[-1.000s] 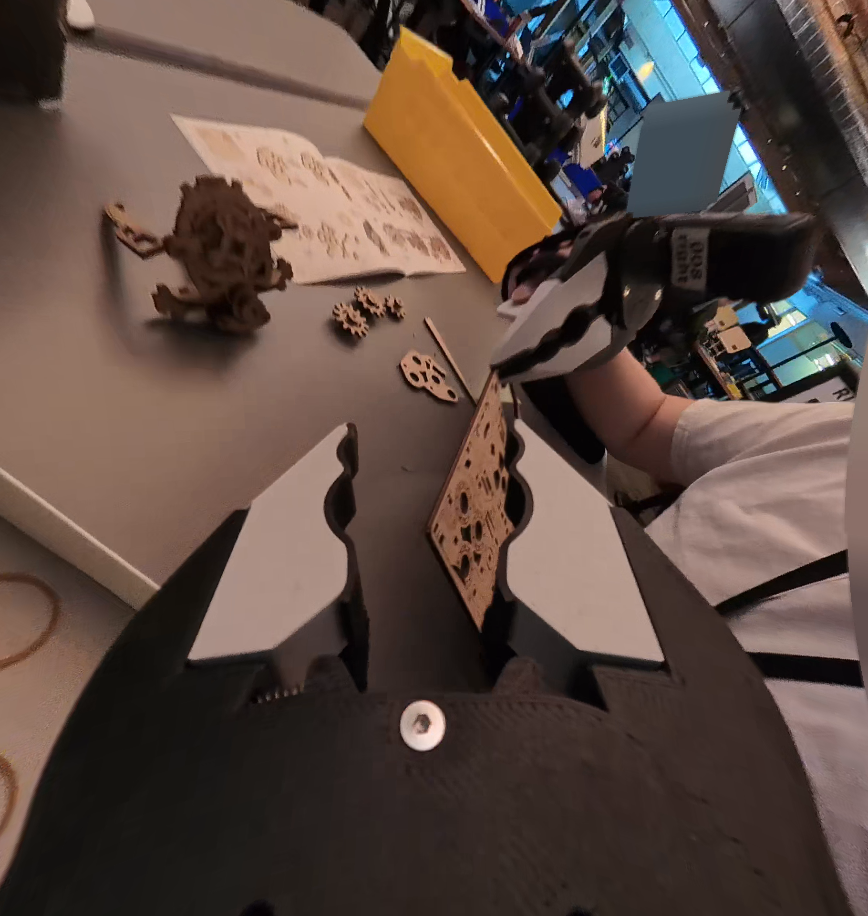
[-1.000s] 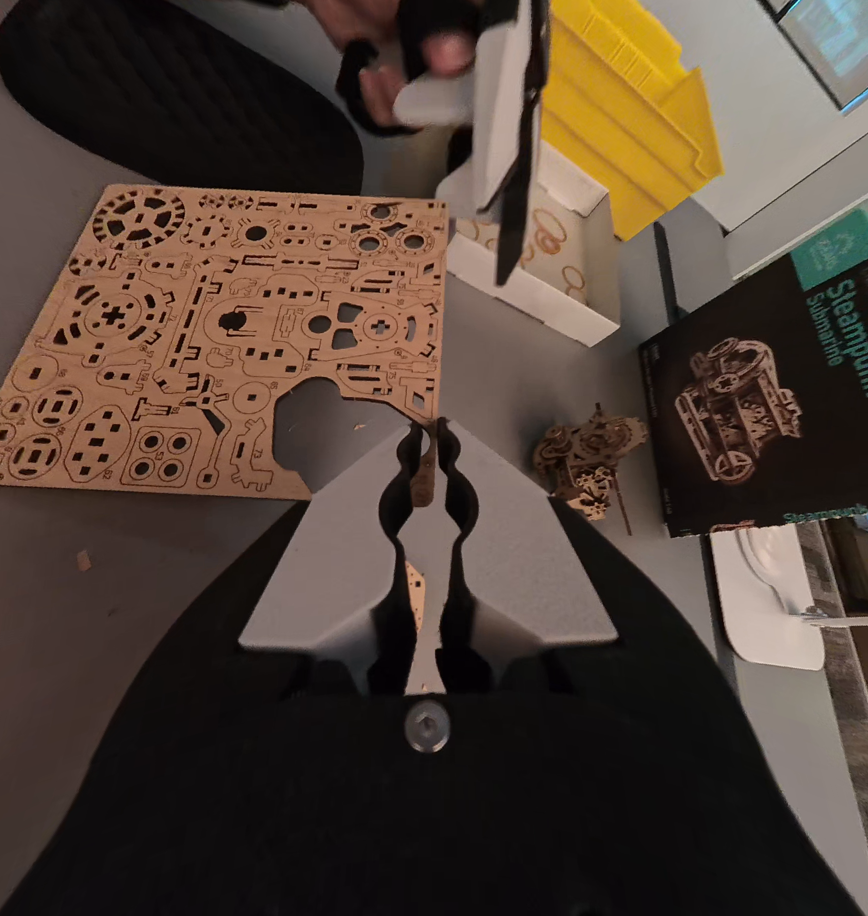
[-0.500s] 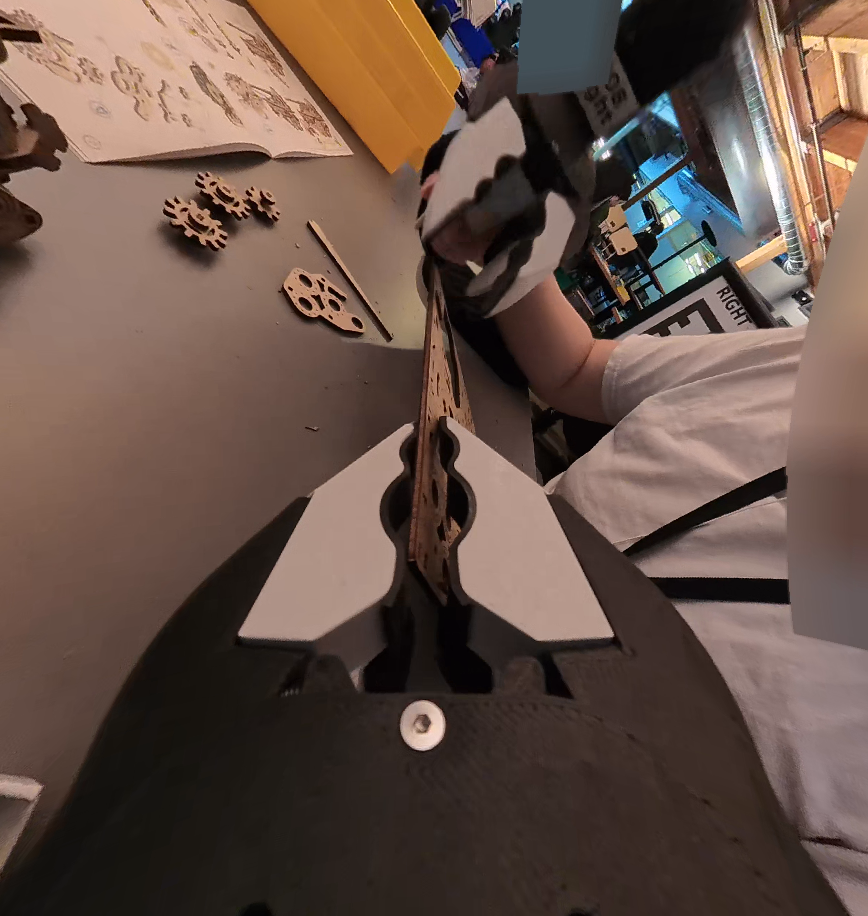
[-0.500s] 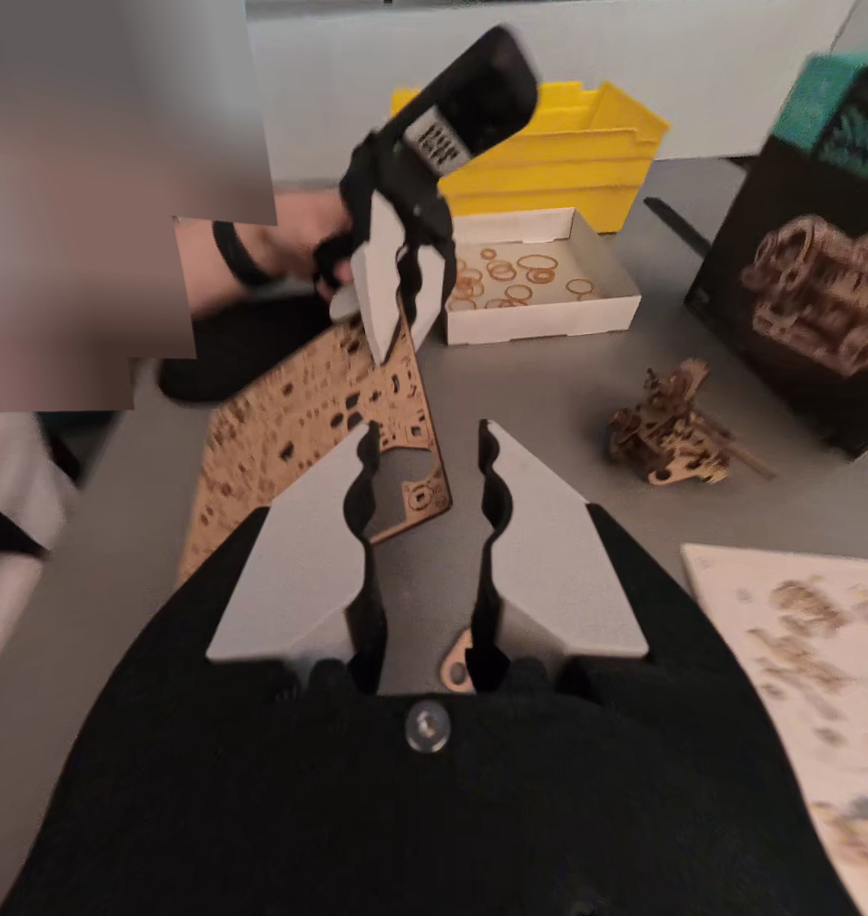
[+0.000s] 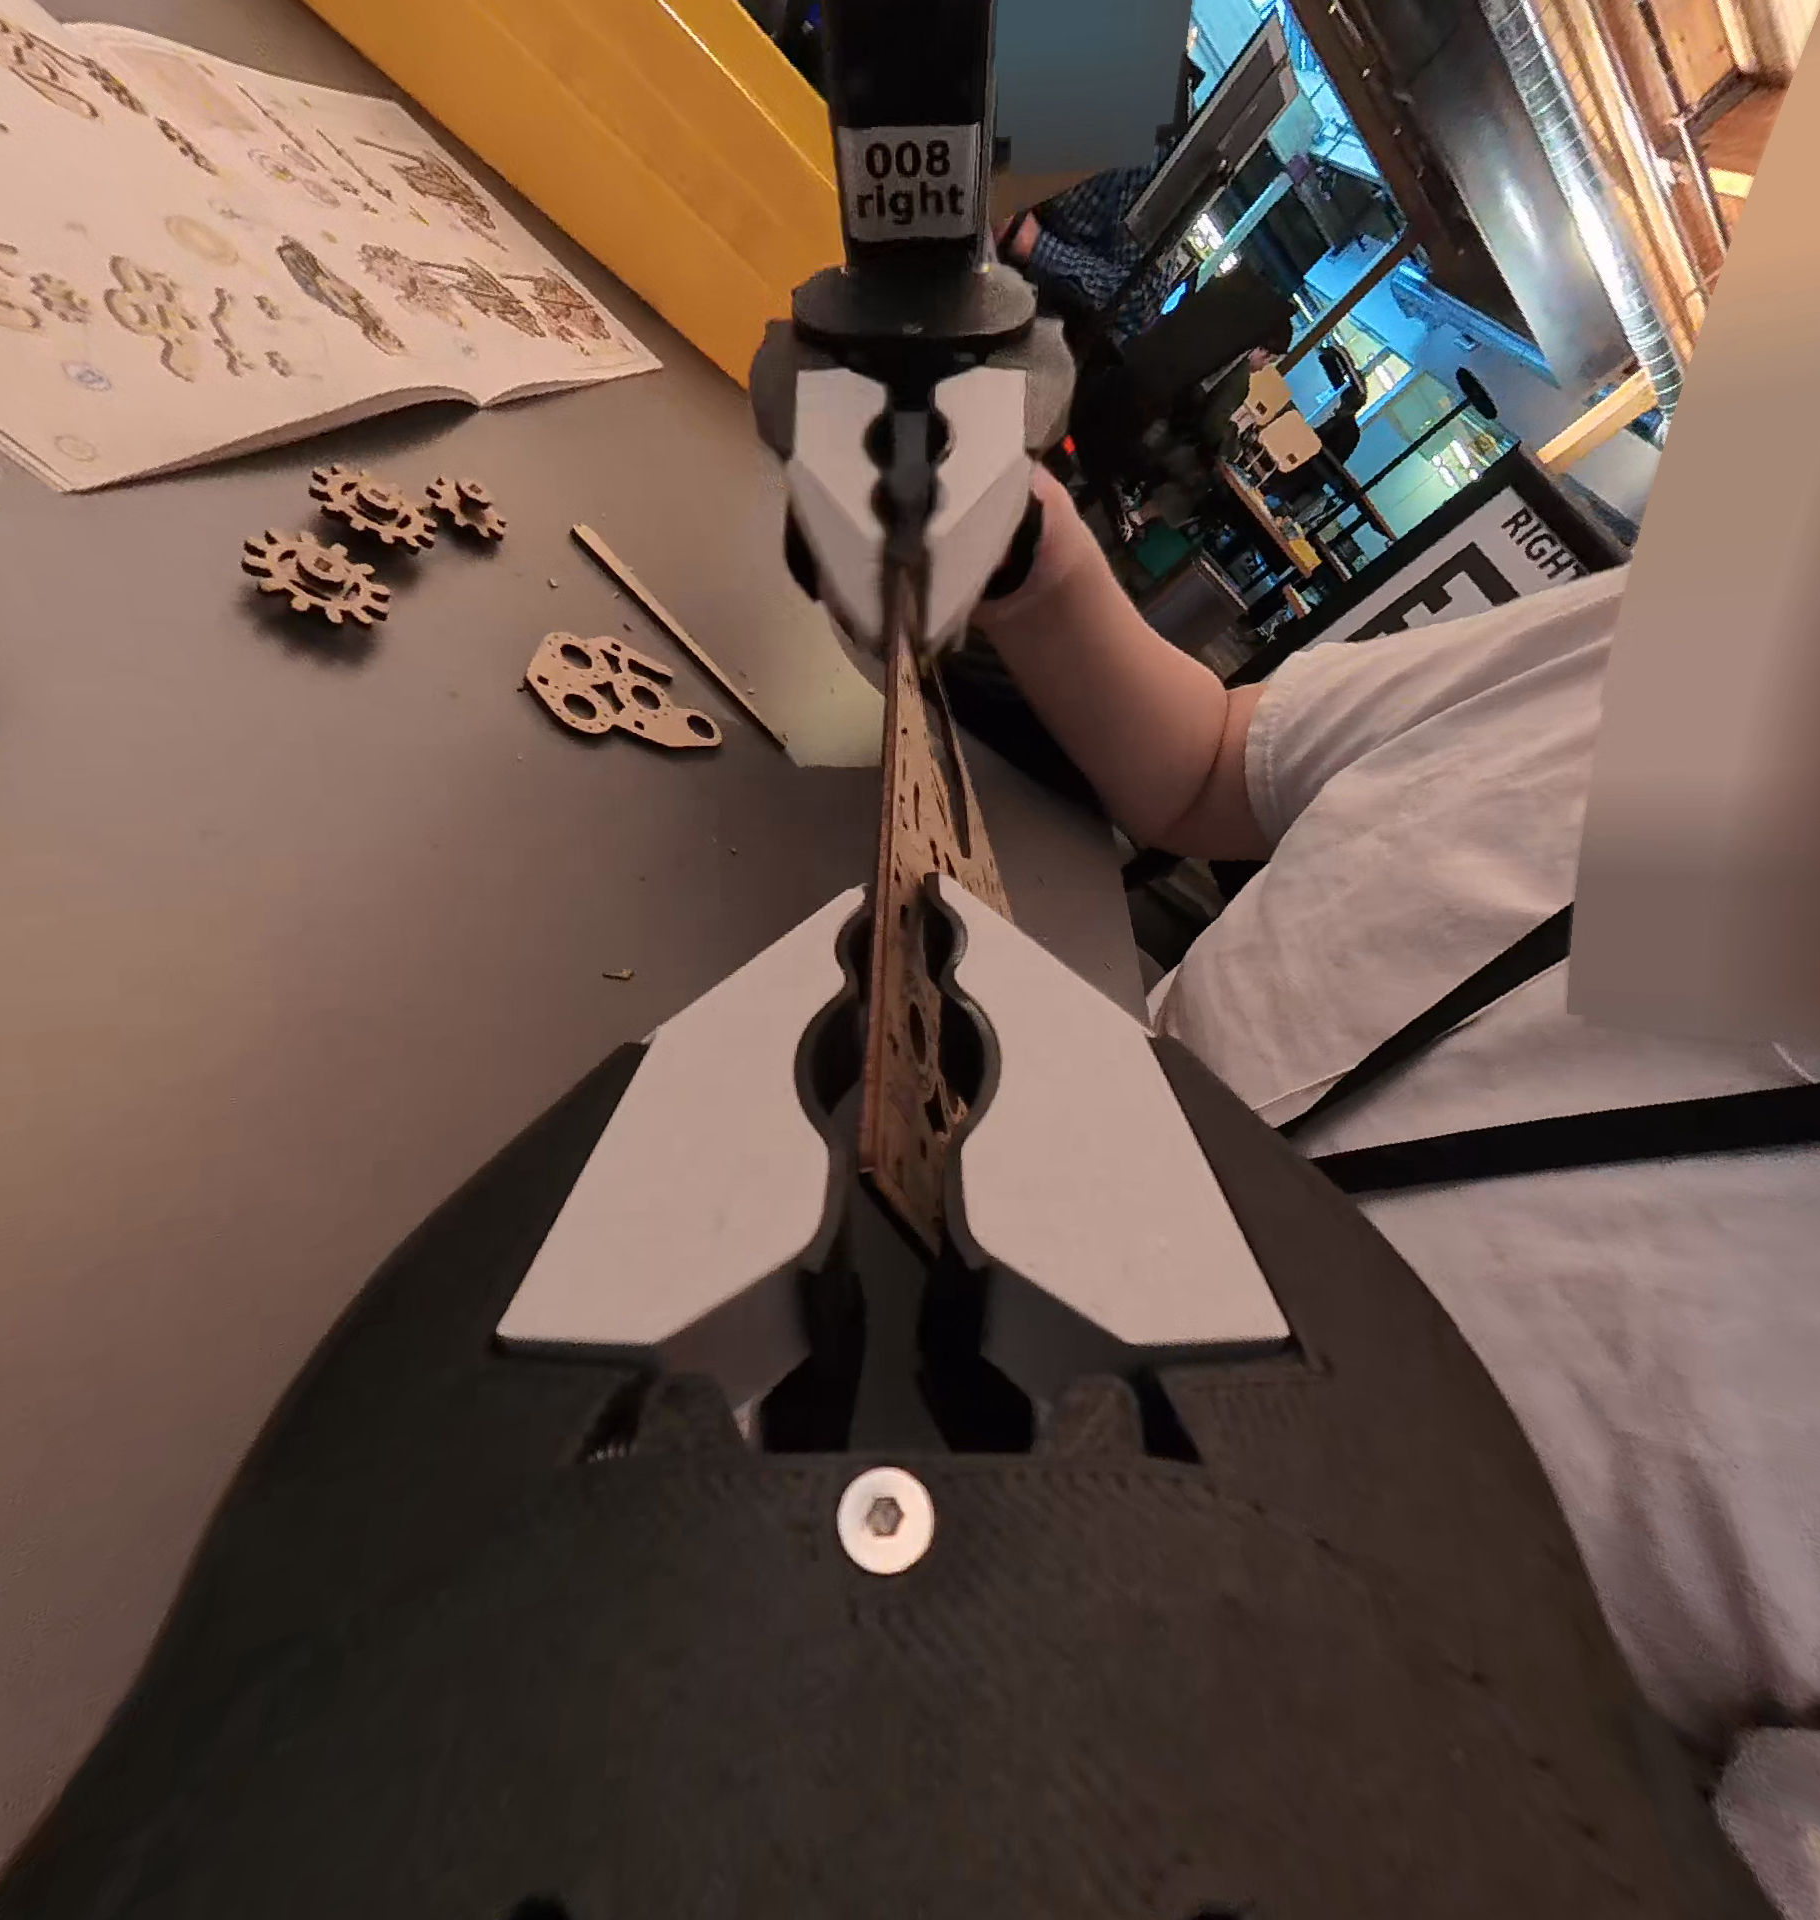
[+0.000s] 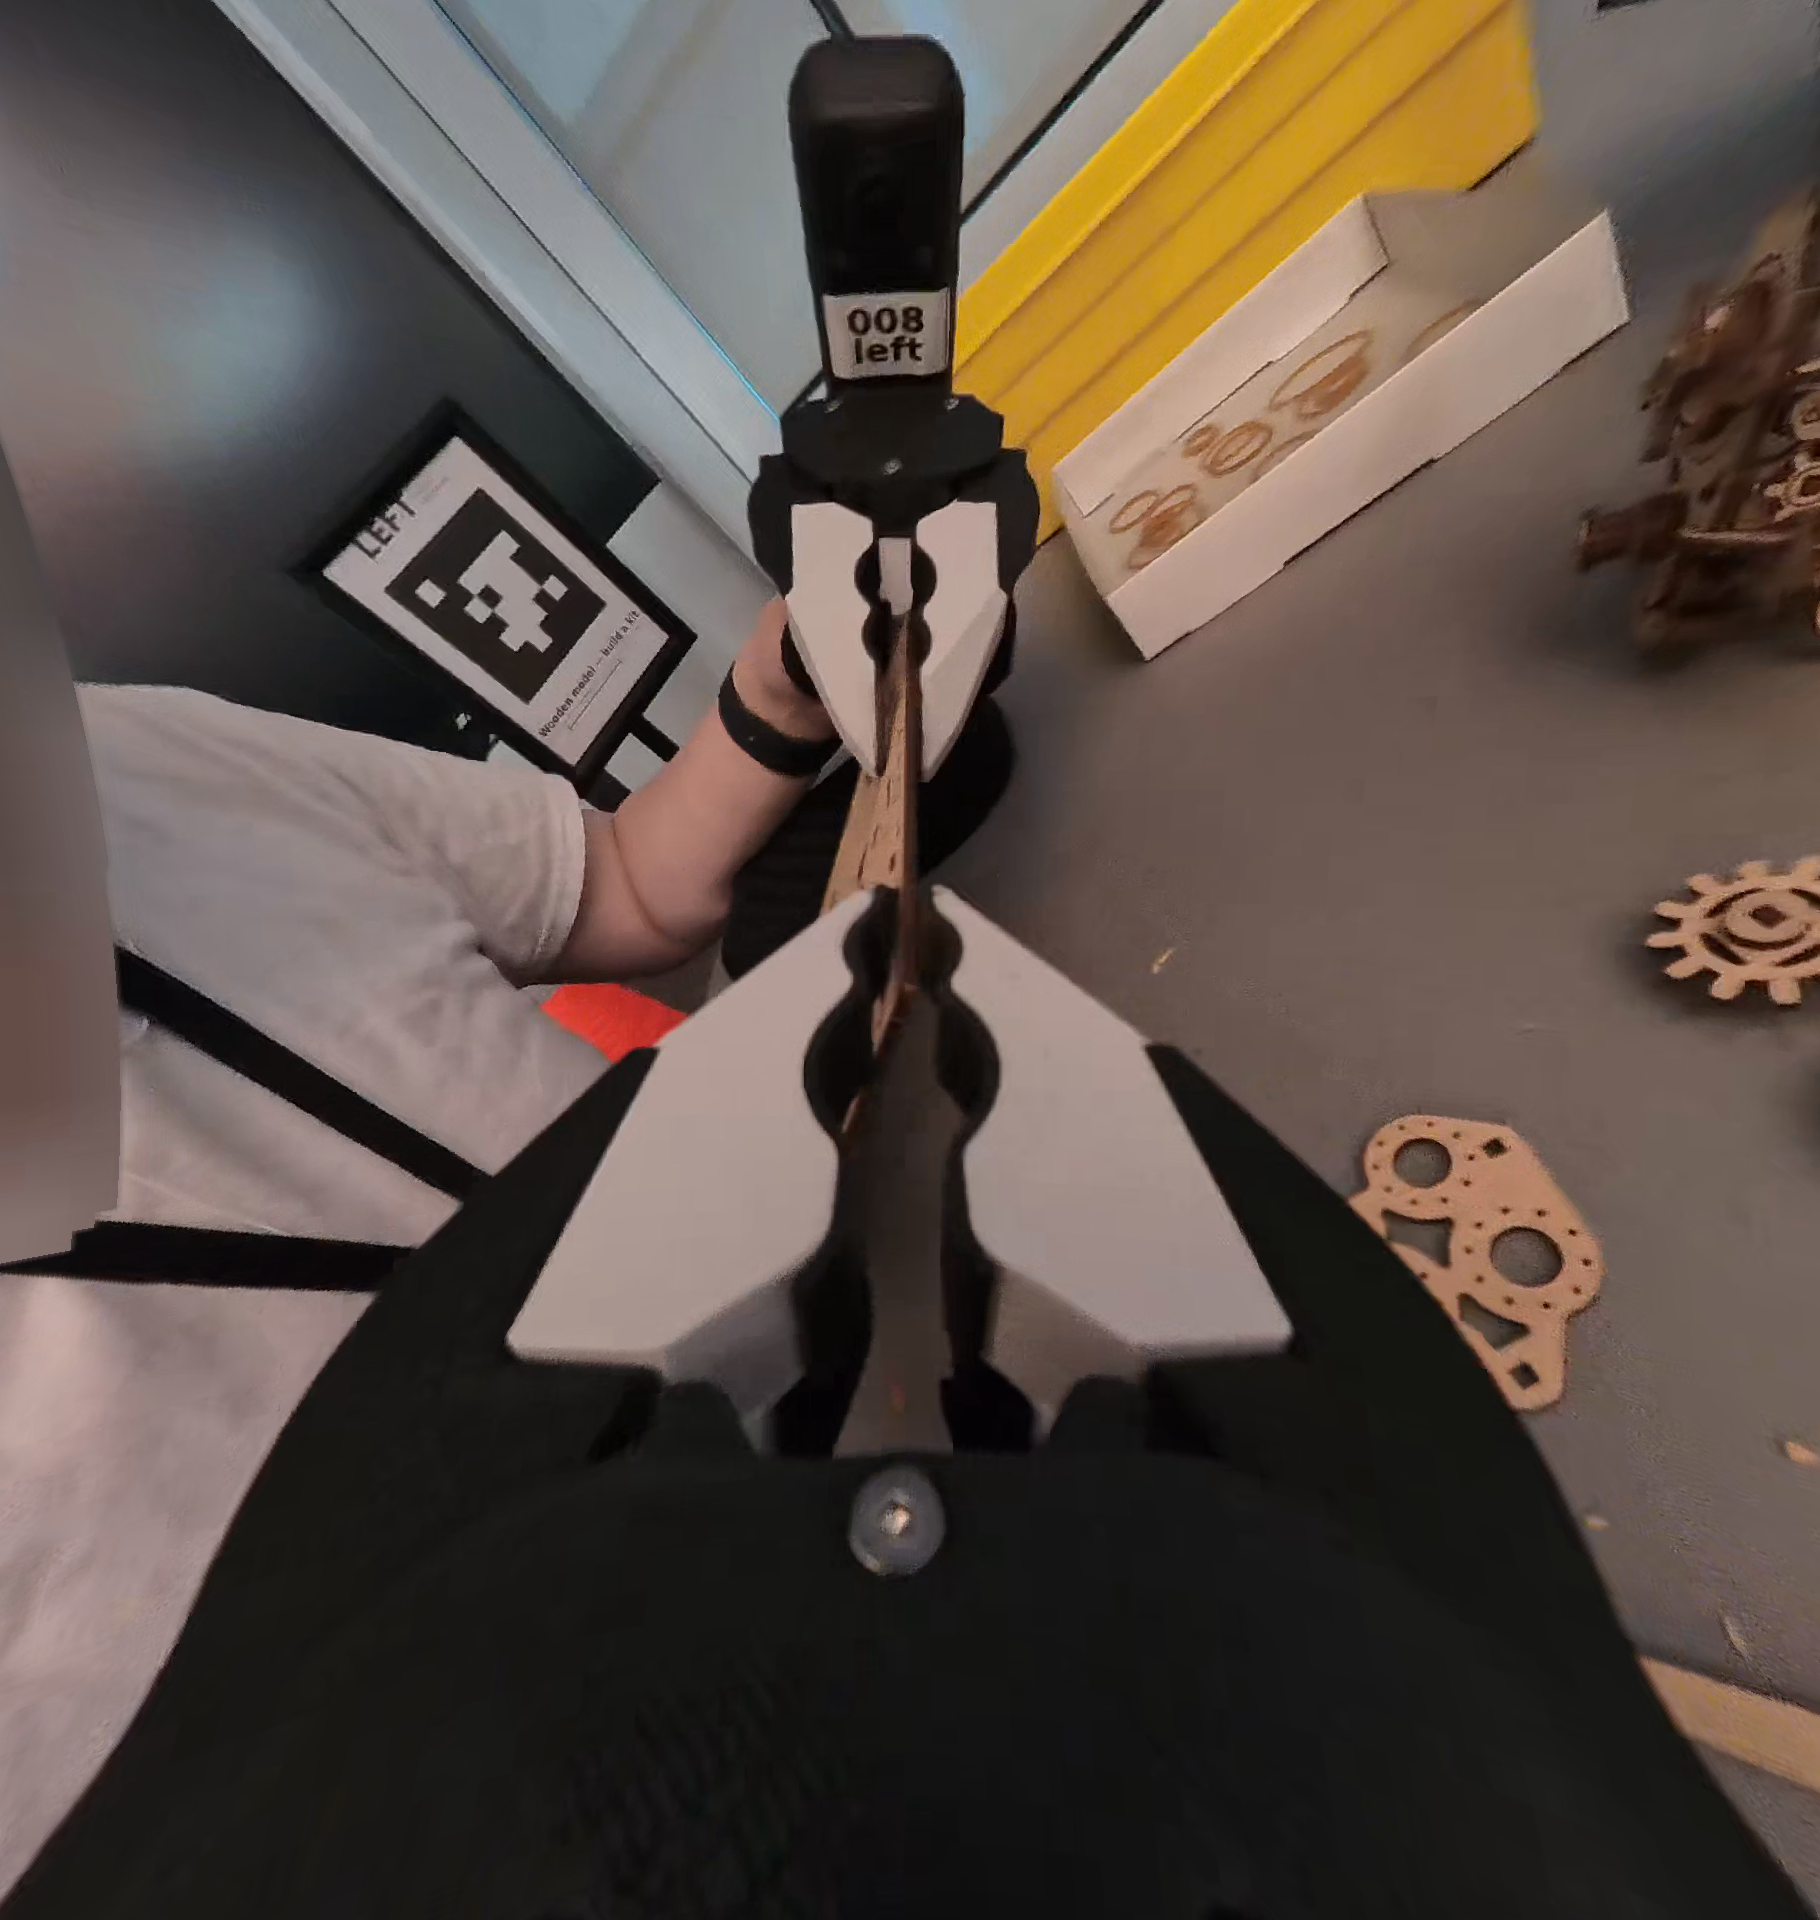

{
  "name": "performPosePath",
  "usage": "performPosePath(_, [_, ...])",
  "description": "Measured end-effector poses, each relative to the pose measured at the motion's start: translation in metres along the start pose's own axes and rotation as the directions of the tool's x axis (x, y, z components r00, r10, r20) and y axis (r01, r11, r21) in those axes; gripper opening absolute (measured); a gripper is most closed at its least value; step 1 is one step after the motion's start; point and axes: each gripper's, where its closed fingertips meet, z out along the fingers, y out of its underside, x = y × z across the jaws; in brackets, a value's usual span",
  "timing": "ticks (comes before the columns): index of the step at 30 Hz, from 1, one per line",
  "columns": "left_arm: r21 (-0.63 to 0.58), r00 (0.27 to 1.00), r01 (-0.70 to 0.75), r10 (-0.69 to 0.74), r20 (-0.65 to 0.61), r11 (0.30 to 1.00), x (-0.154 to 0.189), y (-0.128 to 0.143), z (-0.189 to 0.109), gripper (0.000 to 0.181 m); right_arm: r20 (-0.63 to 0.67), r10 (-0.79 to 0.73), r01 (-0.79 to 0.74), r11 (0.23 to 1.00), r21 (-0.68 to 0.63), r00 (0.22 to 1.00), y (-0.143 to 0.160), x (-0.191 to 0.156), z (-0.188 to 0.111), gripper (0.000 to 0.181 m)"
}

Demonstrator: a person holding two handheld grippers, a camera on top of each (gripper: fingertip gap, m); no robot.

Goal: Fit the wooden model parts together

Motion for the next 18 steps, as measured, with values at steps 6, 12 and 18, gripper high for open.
performPosePath(6, [0.007, 0.998, 0.044, -0.043, -0.044, 0.999, -0.001, -0.002, 0.007, 0.017, -0.049, -0.019, 0.019, 1.000, 0.010, 0.999, -0.002, 0.008, -0.005, 0.002])
performPosePath(12, [-0.015, 0.993, 0.098, -0.099, -0.068, 0.995, -0.002, 0.007, 0.012, 0.004, -0.040, -0.029, 0.029, 1.000, -0.011, 0.999, 0.002, 0.009, -0.003, 0.003])
performPosePath(18, [-0.020, 0.996, 0.093, -0.093, -0.015, 0.995, -0.006, 0.009, 0.013, 0.005, -0.130, -0.037, 0.038, 0.999, 0.008, 0.991, -0.005, 0.020, -0.007, 0.027])
